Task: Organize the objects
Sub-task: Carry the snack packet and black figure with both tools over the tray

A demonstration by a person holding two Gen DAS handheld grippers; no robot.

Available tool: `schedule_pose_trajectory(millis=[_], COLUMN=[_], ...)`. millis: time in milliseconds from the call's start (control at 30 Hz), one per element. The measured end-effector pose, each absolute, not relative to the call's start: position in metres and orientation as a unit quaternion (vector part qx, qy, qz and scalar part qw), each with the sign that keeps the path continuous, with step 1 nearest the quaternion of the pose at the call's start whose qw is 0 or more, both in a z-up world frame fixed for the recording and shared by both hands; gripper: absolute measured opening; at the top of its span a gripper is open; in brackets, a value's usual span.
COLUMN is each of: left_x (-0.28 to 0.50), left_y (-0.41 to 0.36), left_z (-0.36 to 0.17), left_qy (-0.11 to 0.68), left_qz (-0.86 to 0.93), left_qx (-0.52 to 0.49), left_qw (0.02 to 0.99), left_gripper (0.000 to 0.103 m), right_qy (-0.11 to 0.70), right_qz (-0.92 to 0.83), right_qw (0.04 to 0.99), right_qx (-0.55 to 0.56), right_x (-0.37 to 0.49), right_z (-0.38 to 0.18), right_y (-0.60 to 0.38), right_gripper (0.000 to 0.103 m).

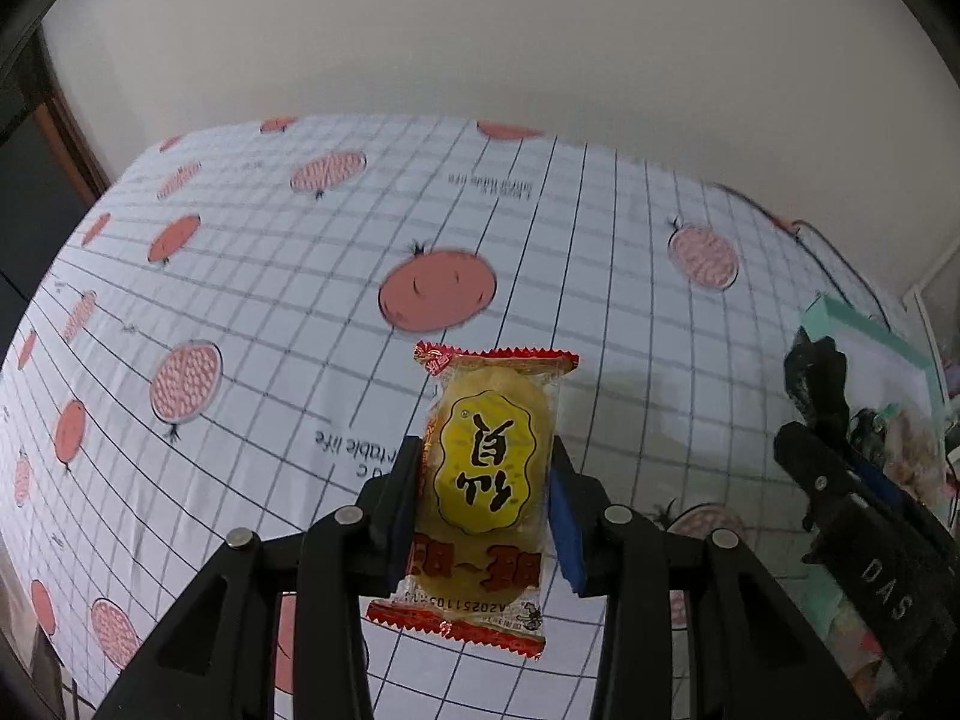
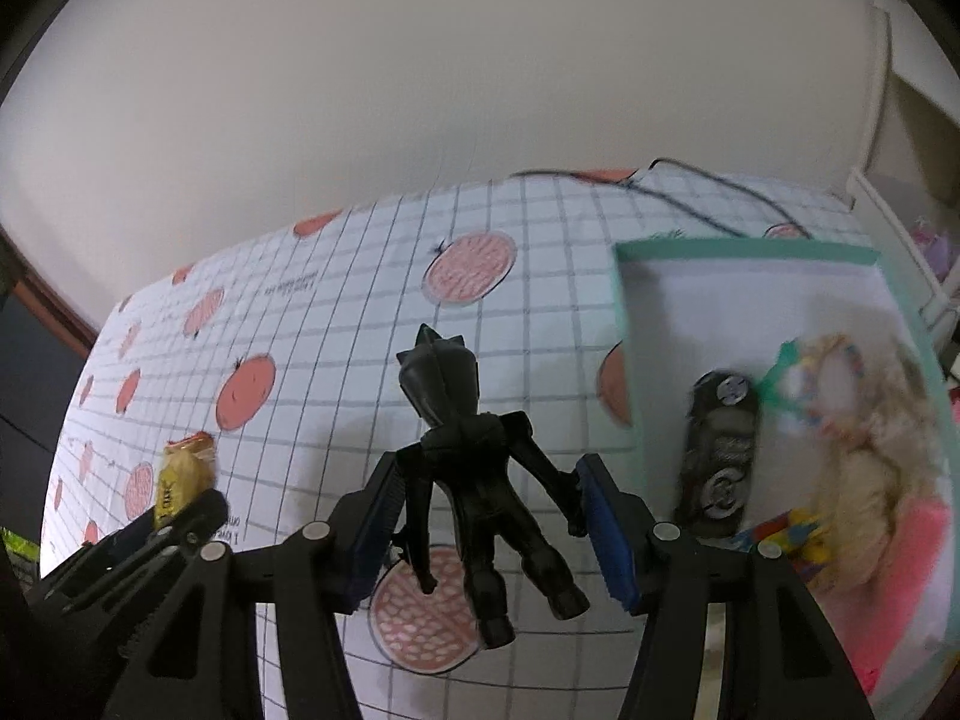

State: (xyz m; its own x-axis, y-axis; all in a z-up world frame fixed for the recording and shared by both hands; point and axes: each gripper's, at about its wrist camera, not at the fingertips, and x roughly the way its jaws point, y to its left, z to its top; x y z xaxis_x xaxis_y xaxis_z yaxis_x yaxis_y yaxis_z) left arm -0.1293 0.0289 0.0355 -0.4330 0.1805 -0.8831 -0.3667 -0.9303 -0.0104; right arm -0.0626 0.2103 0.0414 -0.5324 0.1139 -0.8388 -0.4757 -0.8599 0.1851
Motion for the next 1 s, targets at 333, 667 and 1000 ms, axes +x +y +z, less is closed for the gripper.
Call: schedule_pose_trajectory(millis=[333, 667, 1000], left_x=[-0.114, -0.086, -0.056], left_y=[0.053, 0.096, 0.139], left_z=[0.066, 0.083, 0.088], left_qy=[0.079, 0.079, 0.082], left_qz=[0.854, 0.850, 0.836], left_qx=[-0.481, -0.469, -0.463], left_qw=[0.180, 0.227, 0.282], left_gripper=[0.040, 0.040, 0.040], right_qy=[0.196, 0.191, 0.197], right_qz=[0.862, 0.863, 0.854], right_qw=[0.189, 0.211, 0.257], right_qx=[-0.428, -0.417, -0.408], right_x=[-0.045, -0.022, 0.006], right_z=[0.069, 0.081, 0.084], right_y=[0.243, 0.273, 0.317], right_gripper=[0.061, 0.061, 0.061])
